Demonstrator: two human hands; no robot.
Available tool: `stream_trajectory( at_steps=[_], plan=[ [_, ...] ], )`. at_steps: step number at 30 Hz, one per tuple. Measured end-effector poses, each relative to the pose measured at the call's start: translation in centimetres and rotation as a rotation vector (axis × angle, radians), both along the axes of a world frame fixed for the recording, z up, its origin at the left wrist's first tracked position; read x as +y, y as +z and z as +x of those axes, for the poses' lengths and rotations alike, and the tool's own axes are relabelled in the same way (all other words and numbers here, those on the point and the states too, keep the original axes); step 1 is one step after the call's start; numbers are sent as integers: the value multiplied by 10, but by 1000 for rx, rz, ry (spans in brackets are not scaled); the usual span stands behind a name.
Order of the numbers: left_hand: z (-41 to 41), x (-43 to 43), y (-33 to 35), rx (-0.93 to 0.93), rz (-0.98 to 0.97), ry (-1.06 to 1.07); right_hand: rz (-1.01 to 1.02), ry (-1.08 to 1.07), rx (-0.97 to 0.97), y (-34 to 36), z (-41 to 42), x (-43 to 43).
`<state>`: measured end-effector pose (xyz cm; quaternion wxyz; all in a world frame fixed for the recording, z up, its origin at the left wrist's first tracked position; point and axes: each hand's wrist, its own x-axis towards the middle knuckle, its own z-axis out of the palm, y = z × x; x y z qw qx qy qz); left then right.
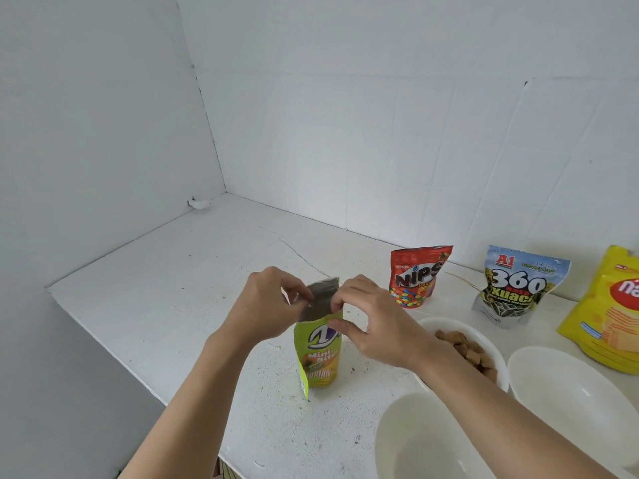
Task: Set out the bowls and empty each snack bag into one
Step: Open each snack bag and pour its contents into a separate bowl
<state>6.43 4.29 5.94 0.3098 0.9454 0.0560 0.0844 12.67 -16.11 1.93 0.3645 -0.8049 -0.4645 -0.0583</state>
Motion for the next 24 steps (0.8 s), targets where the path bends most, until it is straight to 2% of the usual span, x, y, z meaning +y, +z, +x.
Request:
stream_trajectory(
  at_steps=[5, 8, 14, 18, 21, 24],
  plan=[
    [-1, 3, -9, -106, -22, 110, -35, -20, -63, -3, 4, -4],
    [-2, 3, -14, -163, -92, 152, -31, -33, -31, -4, 2, -2],
    [-9, 1, -12, 13, -251, -19, 18, -55, 93, -10, -5, 5],
    [-7, 8, -18, -52, -298, 81, -16, -19, 160, -10, -7, 5],
    [-6, 5, -22, -144, -346, 162, -88, -24, 81, -4, -11, 6],
    [-7, -5, -21, -126, -398, 147, -128, -82, -30, 0, -13, 5]
  ],
)
